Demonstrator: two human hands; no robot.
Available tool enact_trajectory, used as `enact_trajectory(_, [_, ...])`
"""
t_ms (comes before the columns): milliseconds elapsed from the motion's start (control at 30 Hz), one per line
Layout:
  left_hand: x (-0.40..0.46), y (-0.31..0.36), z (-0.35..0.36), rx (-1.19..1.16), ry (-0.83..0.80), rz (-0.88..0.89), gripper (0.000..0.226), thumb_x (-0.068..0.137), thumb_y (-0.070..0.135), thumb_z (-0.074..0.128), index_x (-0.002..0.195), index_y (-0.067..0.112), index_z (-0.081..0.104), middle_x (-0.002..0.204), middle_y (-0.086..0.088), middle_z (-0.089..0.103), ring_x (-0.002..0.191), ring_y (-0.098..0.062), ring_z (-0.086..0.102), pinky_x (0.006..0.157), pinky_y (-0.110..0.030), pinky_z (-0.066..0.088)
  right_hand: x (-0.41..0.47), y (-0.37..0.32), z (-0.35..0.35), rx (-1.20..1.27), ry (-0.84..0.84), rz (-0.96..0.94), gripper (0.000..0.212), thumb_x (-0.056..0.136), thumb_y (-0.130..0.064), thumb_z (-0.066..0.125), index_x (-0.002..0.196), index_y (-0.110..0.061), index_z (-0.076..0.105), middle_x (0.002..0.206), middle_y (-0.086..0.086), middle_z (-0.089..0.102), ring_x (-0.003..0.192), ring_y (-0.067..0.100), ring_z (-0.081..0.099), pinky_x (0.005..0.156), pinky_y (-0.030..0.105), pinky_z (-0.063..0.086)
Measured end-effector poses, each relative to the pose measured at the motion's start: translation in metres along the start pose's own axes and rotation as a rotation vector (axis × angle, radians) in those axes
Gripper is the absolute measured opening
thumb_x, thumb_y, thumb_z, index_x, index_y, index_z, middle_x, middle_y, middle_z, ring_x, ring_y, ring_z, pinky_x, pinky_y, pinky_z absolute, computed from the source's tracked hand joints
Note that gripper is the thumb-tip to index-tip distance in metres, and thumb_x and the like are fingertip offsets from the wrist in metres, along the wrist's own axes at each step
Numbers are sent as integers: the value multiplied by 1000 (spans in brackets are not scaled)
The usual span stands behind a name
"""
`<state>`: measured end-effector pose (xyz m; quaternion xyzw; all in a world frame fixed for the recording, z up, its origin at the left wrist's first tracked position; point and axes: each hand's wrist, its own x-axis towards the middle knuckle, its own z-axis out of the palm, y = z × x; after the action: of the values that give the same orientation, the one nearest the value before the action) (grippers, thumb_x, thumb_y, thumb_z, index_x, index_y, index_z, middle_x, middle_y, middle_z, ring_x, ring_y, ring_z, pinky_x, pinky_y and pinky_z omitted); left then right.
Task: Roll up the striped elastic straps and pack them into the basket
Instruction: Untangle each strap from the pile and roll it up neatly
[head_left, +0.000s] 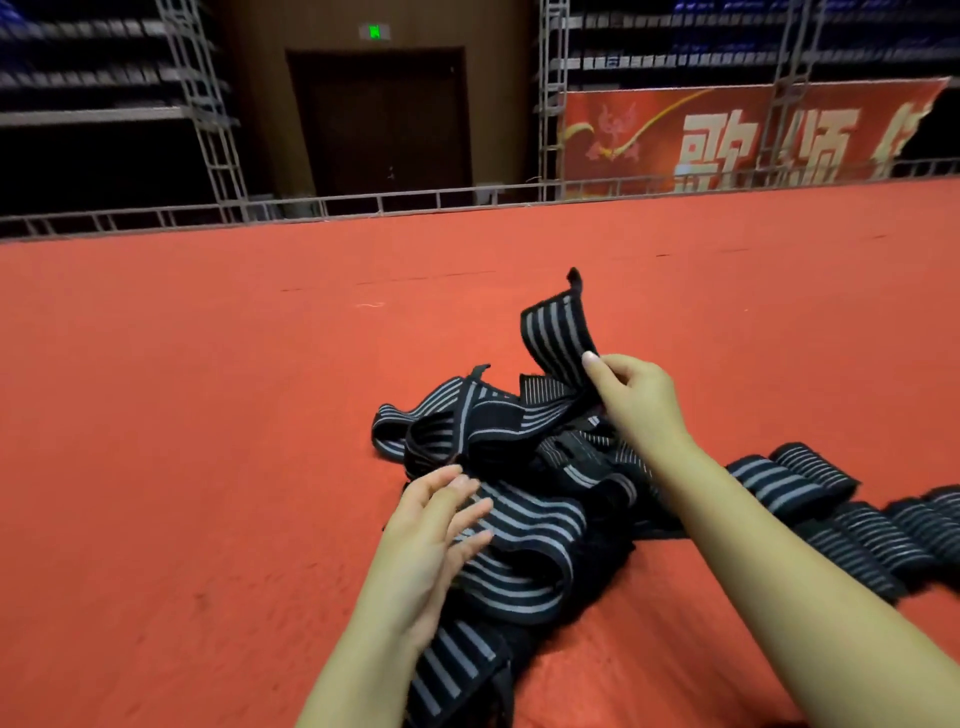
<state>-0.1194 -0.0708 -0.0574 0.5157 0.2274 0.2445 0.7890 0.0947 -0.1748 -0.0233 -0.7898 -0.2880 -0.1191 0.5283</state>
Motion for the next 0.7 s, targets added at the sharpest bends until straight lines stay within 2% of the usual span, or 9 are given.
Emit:
enact_trajectory(100, [20, 9, 12, 279, 7, 212, 35, 89, 30, 67, 121, 29, 53, 128, 6, 55, 116, -6, 55, 98, -34, 46, 4, -21, -9, 153, 13, -31, 50, 92, -40, 53, 71, 4, 58, 59, 9, 43, 60, 16, 41, 60, 32, 32])
enact_trajectory(167, [35, 16, 23, 558, -41, 404, 55, 80, 44, 74, 128, 37, 48, 135, 13, 46, 125, -1, 46, 106, -28, 38, 2, -31, -10, 251, -4, -28, 51, 89, -44, 54, 73, 5, 61, 62, 20, 45, 63, 15, 43, 62, 32, 34])
enact_trajectory(233, [46, 24, 37, 758, -169, 496, 53, 79, 47, 74, 127, 39, 53, 134, 18, 49, 124, 3, 47, 108, -24, 36, -1, -38, -6, 359, -51, -12, 57, 83, -50, 55, 78, 6, 62, 65, 25, 50, 65, 16, 45, 64, 34, 37])
enact_trajectory(267, [52, 27, 45, 813, -213, 501, 47, 81, 45, 73, 125, 37, 57, 131, 18, 55, 122, 3, 50, 107, -24, 38, -4, -41, -4, 404, -76, 0, 61, 80, -53, 56, 79, 8, 60, 64, 20, 49, 65, 17, 44, 64, 35, 36])
enact_trajectory(367, [66, 33, 59, 771, -224, 467, 32, 85, 37, 72, 116, 29, 68, 112, 11, 69, 103, -2, 64, 98, -32, 50, -12, -43, -2, 528, -125, 4, 66, 81, -48, 59, 79, 17, 50, 69, 10, 45, 65, 21, 40, 61, 36, 33])
enact_trajectory(433, [69, 35, 62, 715, -201, 434, 25, 84, 40, 73, 105, 28, 70, 98, 8, 72, 90, -7, 67, 90, -35, 55, -17, -39, -3, 617, -146, 36, 53, 89, -33, 62, 75, 17, 50, 67, 10, 46, 61, 19, 43, 57, 29, 38])
enact_trajectory(500, [68, 32, 64, 667, -177, 420, 26, 81, 43, 74, 98, 24, 66, 93, 8, 70, 87, -11, 68, 85, -39, 57, -24, -35, -2, 684, -192, 75, 38, 94, -17, 60, 61, 0, 52, 57, 3, 47, 53, 12, 46, 50, 19, 41])
enact_trajectory(567, [64, 30, 66, 624, -144, 418, 24, 84, 34, 75, 94, 17, 61, 88, 6, 67, 78, -10, 66, 79, -40, 59, -30, -29, 2, 736, -256, 95, 37, 95, -11, 57, 58, -14, 52, 56, -5, 50, 54, 8, 47, 53, 16, 42])
enact_trajectory(700, [64, 24, 62, 611, -129, 413, 18, 85, 26, 74, 92, 15, 61, 90, -1, 67, 75, -9, 65, 71, -35, 61, -38, -21, 7, 855, -304, 119, 23, 89, -18, 65, 66, -16, 65, 70, 3, 60, 67, 15, 55, 65, 22, 49])
